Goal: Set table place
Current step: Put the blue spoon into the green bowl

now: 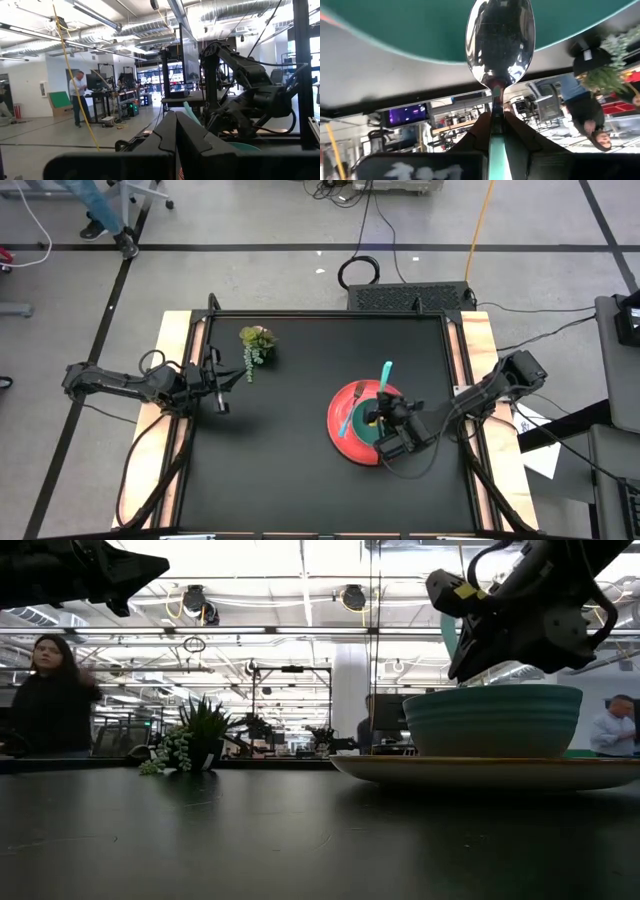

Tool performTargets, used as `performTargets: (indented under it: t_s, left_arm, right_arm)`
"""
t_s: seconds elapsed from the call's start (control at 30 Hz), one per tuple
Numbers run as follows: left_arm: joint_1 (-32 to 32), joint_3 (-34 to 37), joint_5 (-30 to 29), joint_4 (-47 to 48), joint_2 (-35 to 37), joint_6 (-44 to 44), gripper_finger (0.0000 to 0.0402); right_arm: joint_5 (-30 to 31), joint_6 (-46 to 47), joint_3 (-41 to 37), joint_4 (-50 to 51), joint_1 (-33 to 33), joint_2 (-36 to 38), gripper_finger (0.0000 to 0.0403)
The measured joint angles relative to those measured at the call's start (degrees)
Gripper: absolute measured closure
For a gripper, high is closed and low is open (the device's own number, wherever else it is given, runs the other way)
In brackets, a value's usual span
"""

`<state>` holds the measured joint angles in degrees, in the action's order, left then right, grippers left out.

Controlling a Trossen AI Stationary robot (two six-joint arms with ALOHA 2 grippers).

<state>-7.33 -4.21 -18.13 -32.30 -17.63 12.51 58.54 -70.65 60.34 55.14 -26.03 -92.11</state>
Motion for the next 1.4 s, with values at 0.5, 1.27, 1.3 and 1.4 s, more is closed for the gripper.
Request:
performTargets:
  t_s: [0.5, 1.27, 1.3, 1.4]
  left_arm:
    - [-0.01, 0.0, 0.0, -0.04, 0.0, -0.17, 0.0394]
    - [-0.01, 0.0, 0.0, -0.04, 0.0, -0.38, 0.0394]
    - [0.0, 0.0, 0.0, -0.03, 0.0, -0.25, 0.0394]
    - [0.0, 0.0, 0.0, -0.04, 0.0, -0.17, 0.0394]
  right_arm:
    - [-0.24, -9.5, -1.13, -12.62, -2.66, 0.04, 0.0382]
    - [1.6, -11.26, -8.83, -16.19, -3.73, 0.04, 0.0381]
    - [1.54, -11.25, -8.6, -16.0, -3.73, 0.04, 0.038]
    - [1.39, -11.24, -7.56, -15.7, -3.71, 0.04, 0.0381]
